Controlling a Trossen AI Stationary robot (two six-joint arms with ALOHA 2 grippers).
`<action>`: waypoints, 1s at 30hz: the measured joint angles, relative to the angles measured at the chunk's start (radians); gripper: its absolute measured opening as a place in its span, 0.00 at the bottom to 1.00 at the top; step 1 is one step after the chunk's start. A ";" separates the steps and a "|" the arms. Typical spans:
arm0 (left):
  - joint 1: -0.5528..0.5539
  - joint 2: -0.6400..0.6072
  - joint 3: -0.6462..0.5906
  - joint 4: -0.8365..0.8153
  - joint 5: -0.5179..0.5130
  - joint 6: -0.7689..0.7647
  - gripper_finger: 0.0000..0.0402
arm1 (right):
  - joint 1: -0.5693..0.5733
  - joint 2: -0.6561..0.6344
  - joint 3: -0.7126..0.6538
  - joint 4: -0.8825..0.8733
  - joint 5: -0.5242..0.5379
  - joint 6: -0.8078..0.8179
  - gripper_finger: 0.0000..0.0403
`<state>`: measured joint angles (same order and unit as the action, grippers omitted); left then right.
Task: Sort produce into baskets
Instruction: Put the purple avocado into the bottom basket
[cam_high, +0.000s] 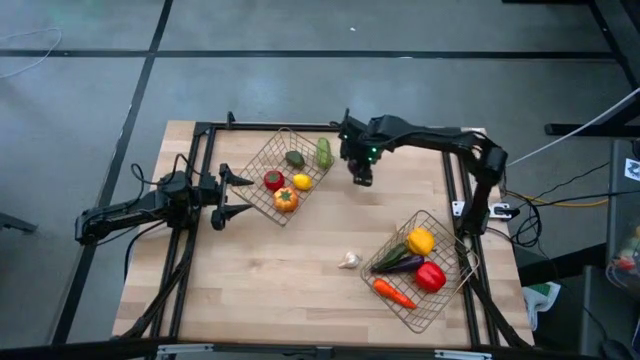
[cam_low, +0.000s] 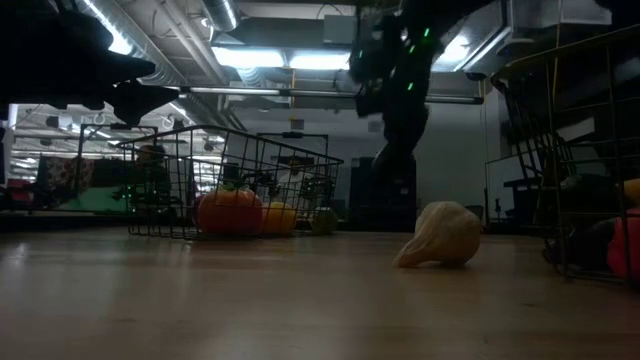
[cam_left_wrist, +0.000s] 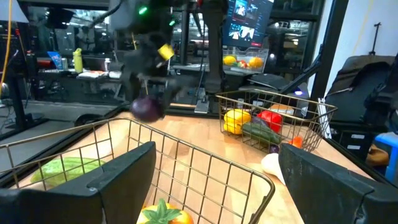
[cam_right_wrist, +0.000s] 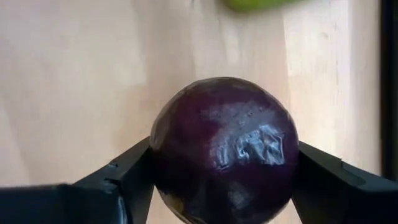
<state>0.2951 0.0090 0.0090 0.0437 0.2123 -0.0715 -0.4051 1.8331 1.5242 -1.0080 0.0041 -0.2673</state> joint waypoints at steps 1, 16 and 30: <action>0.000 0.000 0.000 0.000 0.000 0.000 0.84 | 0.016 -0.022 0.000 -0.026 0.013 0.010 0.71; 0.000 0.000 0.000 0.000 0.000 -0.005 0.84 | 0.428 -0.228 0.000 -0.301 0.059 0.362 0.71; 0.000 0.000 0.000 0.000 0.000 -0.005 0.84 | 0.885 -0.226 -0.012 -0.333 0.075 0.691 0.75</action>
<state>0.2951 0.0093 0.0090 0.0437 0.2123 -0.0765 0.4800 1.6070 1.5120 -1.3409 0.0792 0.4232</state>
